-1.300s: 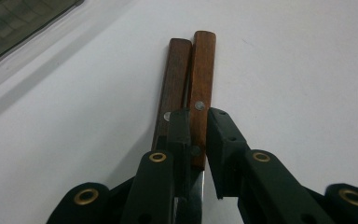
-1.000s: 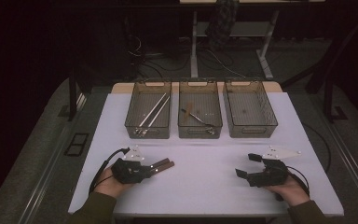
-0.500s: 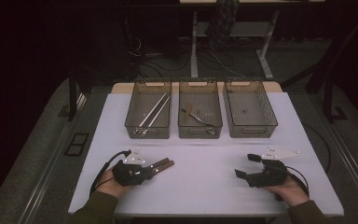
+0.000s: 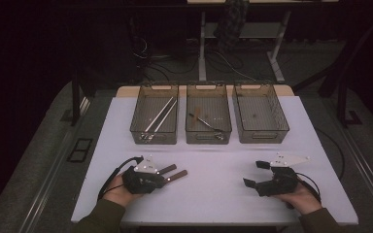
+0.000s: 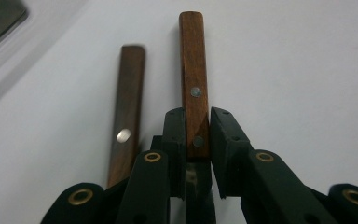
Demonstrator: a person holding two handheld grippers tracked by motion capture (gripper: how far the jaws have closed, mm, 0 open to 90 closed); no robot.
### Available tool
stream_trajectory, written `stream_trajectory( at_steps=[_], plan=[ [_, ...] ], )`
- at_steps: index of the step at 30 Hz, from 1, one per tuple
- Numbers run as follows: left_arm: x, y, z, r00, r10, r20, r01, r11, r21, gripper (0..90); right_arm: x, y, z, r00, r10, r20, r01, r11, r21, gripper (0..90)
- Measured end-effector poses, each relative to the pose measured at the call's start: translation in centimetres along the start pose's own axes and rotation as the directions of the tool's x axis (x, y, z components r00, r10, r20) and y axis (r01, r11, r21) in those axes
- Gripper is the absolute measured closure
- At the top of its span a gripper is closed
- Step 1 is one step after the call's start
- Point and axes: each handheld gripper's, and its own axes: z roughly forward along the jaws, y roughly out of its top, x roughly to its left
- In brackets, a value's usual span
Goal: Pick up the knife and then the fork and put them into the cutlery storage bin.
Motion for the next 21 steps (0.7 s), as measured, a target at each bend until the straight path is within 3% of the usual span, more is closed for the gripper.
stream_trajectory(
  at_steps=[5,9,14,21],
  plan=[
    [-0.5,1.4,0.1,0.9984,0.024,0.050,-0.023,0.9994,-0.028,76.2,-0.1,0.6,-0.2,0.9987,-0.019,-0.048,0.020,0.9995,0.025,13.1],
    [-0.7,2.6,0.7,0.9937,0.059,0.096,-0.057,0.9980,-0.026,76.2,-0.1,1.4,-0.1,0.9948,-0.055,-0.085,0.059,0.9974,0.040,13.1],
    [-1.0,4.4,1.3,0.9837,0.109,0.143,-0.104,0.9937,-0.042,76.2,0.6,2.6,0.5,0.9812,-0.113,-0.157,0.128,0.9877,0.090,13.2],
    [-1.4,7.1,2.5,0.9653,0.175,0.193,-0.169,0.9844,-0.048,76.2,1.5,4.4,1.6,0.9547,-0.171,-0.244,0.202,0.9730,0.111,14.4]
  ],
)
